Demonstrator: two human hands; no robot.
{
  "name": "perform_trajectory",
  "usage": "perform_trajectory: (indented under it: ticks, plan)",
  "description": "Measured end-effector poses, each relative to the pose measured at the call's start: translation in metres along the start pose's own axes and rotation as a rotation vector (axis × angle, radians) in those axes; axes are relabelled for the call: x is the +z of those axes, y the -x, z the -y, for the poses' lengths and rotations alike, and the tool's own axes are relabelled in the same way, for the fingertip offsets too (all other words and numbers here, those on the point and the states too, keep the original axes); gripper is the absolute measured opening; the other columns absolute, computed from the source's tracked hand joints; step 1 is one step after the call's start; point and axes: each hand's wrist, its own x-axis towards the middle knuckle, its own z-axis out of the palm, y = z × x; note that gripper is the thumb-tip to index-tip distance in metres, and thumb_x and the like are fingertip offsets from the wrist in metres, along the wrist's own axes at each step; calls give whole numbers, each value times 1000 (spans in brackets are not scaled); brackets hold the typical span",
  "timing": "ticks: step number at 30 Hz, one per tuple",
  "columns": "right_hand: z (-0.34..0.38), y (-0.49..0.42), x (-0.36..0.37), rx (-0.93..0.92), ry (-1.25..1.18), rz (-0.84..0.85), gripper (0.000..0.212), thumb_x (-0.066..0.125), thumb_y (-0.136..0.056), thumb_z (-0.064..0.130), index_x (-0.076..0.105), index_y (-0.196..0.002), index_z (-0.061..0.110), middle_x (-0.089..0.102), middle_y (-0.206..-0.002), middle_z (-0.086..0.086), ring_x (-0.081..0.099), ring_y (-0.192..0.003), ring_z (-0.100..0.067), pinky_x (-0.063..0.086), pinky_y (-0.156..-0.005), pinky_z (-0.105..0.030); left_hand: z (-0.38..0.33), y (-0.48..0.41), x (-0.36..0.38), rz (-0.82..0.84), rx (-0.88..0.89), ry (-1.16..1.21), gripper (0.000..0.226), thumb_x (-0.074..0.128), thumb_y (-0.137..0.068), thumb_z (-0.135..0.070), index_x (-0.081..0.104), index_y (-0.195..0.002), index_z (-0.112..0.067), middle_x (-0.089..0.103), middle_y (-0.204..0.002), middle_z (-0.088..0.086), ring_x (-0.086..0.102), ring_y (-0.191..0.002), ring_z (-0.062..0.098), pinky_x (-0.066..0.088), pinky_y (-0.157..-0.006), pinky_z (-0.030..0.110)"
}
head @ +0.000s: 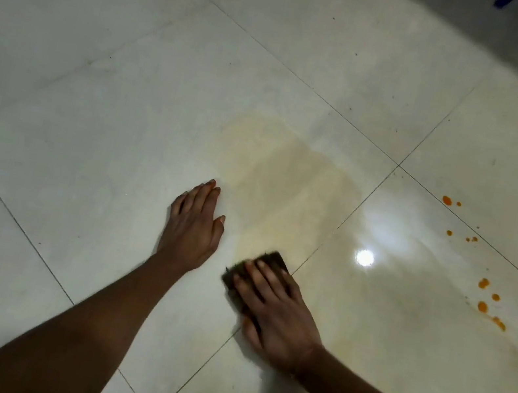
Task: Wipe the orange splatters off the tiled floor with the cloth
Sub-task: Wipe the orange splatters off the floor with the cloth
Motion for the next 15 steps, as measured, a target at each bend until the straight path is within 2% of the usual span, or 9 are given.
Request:
perform_trajectory:
  ticks: [2,4,6,7,8,10,11,12,15]
  plan:
    - [-36,44,0,-20,27,-20,65,44,-89,45,31,-151,28,27,-159,-3,16,-148,-20,22,-115,-47,-2,0,2,4,-12,8,63,24,-95,-42,38,-145,-6,33,-155,11,31,-142,26,22,-115,44]
    - [-81,52,-9,254,14,-98,64,35,-92,47,26,-153,28,20,-160,-2,14,-148,-21,25,-113,-50,-11,1,4,-1,-54,44,70,24,-94,-50,33,-147,-5,28,-157,12,25,-145,27,16,-117,45]
    - [-92,35,-19,557,-19,-140,65,28,-94,48,21,-154,26,11,-162,-3,8,-149,-21,16,-116,-48,-21,0,7,10,-98,69,76,29,-94,-59,28,-149,-6,20,-160,12,17,-147,29,10,-118,46]
    - [-84,32,-18,580,-18,-148,65,28,-93,48,20,-154,26,9,-161,-3,7,-149,-22,12,-117,-45,-30,1,8,13,-70,57,79,32,-94,-62,26,-150,-7,17,-161,12,14,-147,29,9,-118,48]
    - [-75,38,-16,510,-14,-139,66,30,-93,47,21,-154,25,10,-161,-3,9,-149,-24,10,-117,-44,-44,3,9,20,-3,44,81,33,-92,-63,26,-150,-8,16,-161,12,14,-147,30,10,-117,49]
    - [-69,72,-6,193,41,-30,65,37,-92,46,26,-153,24,19,-160,-4,16,-148,-24,14,-115,-44,-75,8,9,50,156,56,82,30,-90,-65,27,-150,-10,15,-162,9,14,-148,28,13,-117,51]
    - [-83,90,-8,97,58,13,65,39,-92,46,26,-153,26,22,-159,-4,19,-147,-24,17,-114,-44,-92,9,9,95,226,83,82,27,-89,-66,26,-151,-13,12,-163,6,12,-148,27,12,-118,50]
    - [-106,104,-12,87,67,-5,65,39,-92,46,25,-153,27,23,-159,-4,20,-147,-23,19,-113,-44,-110,9,9,153,283,102,82,23,-88,-66,24,-152,-15,8,-163,4,9,-149,25,10,-119,48]
    - [-173,115,-37,475,32,-99,67,31,-90,49,21,-153,27,17,-160,-3,13,-147,-20,25,-110,-46,-155,6,13,301,433,53,86,29,-88,-71,14,-154,-18,-3,-164,1,-1,-150,23,3,-120,46]
